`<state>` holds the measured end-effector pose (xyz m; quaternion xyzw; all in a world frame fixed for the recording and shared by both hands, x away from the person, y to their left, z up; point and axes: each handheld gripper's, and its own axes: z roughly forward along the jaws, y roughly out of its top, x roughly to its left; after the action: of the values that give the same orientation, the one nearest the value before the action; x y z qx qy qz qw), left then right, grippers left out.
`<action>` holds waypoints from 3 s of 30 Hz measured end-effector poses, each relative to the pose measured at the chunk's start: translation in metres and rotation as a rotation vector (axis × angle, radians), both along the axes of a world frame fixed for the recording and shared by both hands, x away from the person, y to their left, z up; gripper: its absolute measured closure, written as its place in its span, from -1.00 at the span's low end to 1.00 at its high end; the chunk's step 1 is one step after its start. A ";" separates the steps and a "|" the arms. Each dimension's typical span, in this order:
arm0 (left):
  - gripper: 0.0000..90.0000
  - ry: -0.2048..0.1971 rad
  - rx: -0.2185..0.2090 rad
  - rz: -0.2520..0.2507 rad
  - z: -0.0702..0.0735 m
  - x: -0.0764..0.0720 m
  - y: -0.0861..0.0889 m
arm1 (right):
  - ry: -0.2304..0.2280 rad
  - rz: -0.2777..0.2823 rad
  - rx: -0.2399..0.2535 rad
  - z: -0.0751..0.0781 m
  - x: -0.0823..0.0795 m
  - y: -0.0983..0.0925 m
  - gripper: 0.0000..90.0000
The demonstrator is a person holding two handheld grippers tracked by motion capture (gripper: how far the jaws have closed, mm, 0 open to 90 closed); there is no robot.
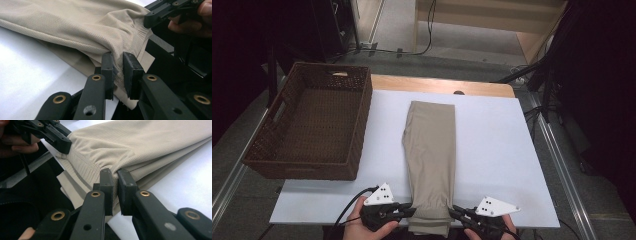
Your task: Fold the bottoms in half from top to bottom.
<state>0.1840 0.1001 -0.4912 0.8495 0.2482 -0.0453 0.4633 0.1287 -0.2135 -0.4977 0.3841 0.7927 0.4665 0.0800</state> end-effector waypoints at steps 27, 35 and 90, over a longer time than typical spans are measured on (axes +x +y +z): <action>0.77 0.010 0.006 -0.029 0.003 -0.027 0.006 | 0.009 0.041 0.009 0.001 -0.027 0.003 0.81; 0.01 -0.060 -0.034 0.034 0.006 -0.030 0.012 | 0.027 0.034 0.063 0.001 -0.029 -0.005 -0.14; -1.00 -0.077 -0.026 0.235 0.040 0.244 -0.046 | -0.050 -0.072 -0.008 0.043 0.196 -0.037 -1.00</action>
<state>0.4280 0.0543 -0.4513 0.8096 0.3274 0.0388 0.4856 0.3247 -0.2506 -0.4543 0.4005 0.7779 0.4696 0.1181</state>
